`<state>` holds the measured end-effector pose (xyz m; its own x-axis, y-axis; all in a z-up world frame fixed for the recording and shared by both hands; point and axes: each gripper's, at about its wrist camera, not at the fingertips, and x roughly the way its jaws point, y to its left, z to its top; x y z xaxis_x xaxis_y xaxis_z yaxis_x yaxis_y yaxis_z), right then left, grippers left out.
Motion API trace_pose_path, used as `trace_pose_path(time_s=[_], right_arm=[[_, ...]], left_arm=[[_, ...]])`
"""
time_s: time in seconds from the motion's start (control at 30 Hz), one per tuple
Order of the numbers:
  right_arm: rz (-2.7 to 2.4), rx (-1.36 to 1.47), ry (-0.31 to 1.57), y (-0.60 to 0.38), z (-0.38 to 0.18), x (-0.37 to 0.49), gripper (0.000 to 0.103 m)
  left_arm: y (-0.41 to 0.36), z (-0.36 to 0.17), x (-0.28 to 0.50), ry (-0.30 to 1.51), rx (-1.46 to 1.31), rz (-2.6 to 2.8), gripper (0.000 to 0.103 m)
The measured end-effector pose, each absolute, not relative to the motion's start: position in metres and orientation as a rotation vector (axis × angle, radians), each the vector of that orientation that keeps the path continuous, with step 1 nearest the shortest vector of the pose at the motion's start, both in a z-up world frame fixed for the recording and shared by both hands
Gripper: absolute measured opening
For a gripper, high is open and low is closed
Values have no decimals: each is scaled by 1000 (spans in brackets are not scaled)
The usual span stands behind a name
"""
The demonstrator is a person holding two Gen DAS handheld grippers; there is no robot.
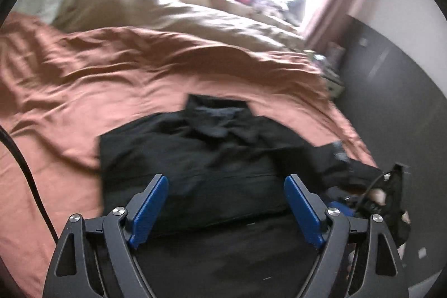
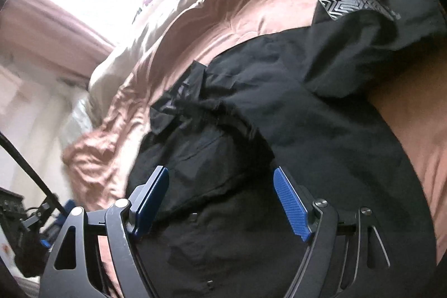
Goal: Fold large clothes
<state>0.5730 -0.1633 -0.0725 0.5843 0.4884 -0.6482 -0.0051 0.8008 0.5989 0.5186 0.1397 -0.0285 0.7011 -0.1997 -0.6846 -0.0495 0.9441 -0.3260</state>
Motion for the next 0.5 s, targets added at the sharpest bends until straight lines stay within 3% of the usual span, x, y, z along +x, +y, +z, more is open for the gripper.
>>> trace_pose_path(time_s=[0.2, 0.37, 0.47, 0.5], right_arm=[[234, 597, 970, -161, -97, 594, 76], [234, 709, 974, -173, -118, 608, 76], [239, 743, 945, -179, -120, 613, 62], [242, 755, 941, -180, -123, 614, 57]], left_arm=[[194, -64, 493, 869, -287, 77, 85], [220, -112, 491, 972, -287, 148, 67], [224, -138, 493, 1024, -269, 175, 65], [224, -146, 495, 1038, -267, 181, 59]])
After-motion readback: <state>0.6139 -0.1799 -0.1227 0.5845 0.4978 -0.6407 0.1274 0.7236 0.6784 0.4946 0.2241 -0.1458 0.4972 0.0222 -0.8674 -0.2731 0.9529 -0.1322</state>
